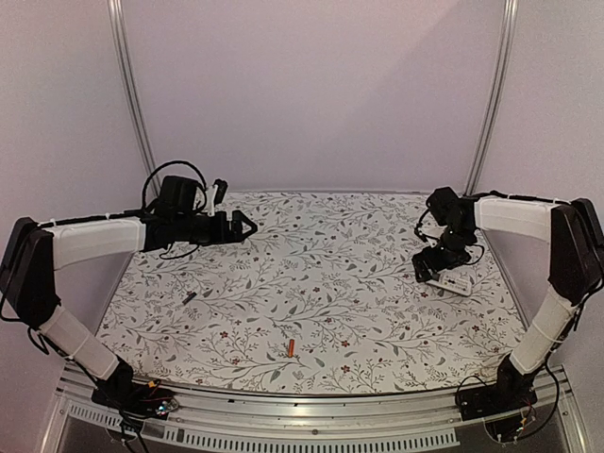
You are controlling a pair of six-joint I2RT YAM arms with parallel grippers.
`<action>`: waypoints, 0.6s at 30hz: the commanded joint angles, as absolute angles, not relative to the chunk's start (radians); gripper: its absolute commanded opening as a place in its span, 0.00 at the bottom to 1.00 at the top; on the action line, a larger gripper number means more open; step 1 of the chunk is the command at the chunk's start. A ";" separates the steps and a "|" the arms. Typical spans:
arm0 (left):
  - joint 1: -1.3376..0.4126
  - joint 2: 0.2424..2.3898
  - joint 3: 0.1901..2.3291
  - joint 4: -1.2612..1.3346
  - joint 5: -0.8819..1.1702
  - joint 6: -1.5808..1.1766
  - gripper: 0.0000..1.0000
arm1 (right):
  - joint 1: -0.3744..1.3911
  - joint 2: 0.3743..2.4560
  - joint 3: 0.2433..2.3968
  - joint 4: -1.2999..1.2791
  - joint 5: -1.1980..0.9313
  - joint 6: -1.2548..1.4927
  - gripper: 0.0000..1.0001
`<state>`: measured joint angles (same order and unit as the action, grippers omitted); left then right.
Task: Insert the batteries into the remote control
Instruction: Pick up the remote control from the corner of the board.
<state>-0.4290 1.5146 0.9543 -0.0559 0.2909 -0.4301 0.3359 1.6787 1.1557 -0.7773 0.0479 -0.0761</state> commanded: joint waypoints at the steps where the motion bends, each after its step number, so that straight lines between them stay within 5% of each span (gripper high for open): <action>1: -0.446 1.516 0.941 -0.018 0.347 -0.415 1.00 | 0.342 1.752 1.191 -0.885 0.202 -0.139 0.99; 15: -0.444 1.518 0.928 0.048 0.395 -0.425 1.00 | 0.268 1.916 1.278 -0.892 0.211 -0.222 0.98; 18: -0.442 1.525 0.932 0.051 0.405 -0.427 0.99 | 0.254 1.937 1.293 -0.896 0.167 -0.228 0.91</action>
